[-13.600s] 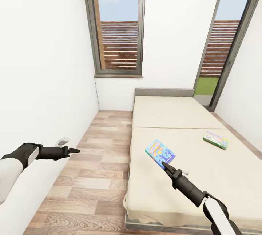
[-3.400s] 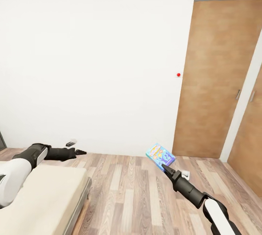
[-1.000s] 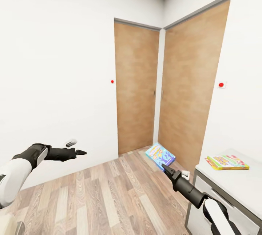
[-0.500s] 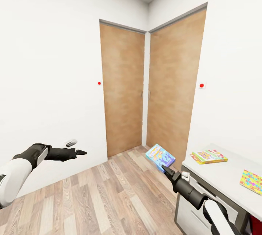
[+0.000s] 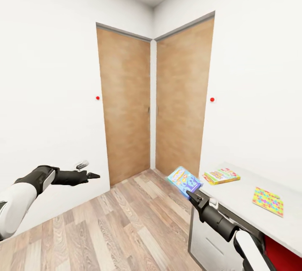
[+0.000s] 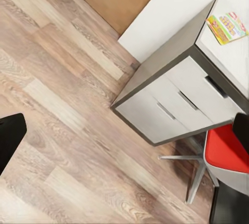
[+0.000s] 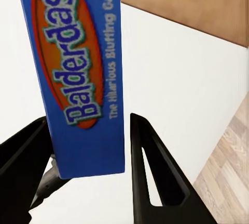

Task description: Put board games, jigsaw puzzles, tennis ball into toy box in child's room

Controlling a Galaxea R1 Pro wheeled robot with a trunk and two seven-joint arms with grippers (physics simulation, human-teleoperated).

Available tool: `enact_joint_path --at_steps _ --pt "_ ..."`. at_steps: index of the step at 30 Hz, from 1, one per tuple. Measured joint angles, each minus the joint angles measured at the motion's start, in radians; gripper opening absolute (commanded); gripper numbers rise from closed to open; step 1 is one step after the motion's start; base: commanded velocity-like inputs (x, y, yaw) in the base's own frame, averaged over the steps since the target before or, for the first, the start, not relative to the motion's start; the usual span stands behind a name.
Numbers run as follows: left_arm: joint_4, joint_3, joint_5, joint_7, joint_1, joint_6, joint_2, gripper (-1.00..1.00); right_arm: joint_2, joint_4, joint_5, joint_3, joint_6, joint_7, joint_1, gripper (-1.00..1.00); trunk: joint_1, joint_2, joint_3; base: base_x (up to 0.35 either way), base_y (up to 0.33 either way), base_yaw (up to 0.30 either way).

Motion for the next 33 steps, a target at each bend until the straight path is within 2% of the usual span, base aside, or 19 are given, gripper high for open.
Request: enact_joint_path --at_steps 20,28,33 --pt "-0.001 0.001 0.001 -0.009 0.000 -0.001 0.000 1.00 0.000 0.001 0.000 0.000 0.000 0.000 0.000 -1.00 0.000 0.000 0.018 0.000 0.000 -0.246" --pt "-0.003 0.001 0.002 -0.011 0.000 0.000 0.001 1.00 -0.001 0.001 -0.001 0.001 -0.001 0.000 0.000 -1.00 -0.031 0.056 0.050 0.000 0.000 -0.241" --pt "-0.003 0.001 0.002 -0.007 0.000 0.000 0.001 1.00 -0.001 0.000 -0.004 0.004 -0.006 0.000 0.000 -1.00 -0.050 0.091 0.067 0.000 0.000 -0.074"
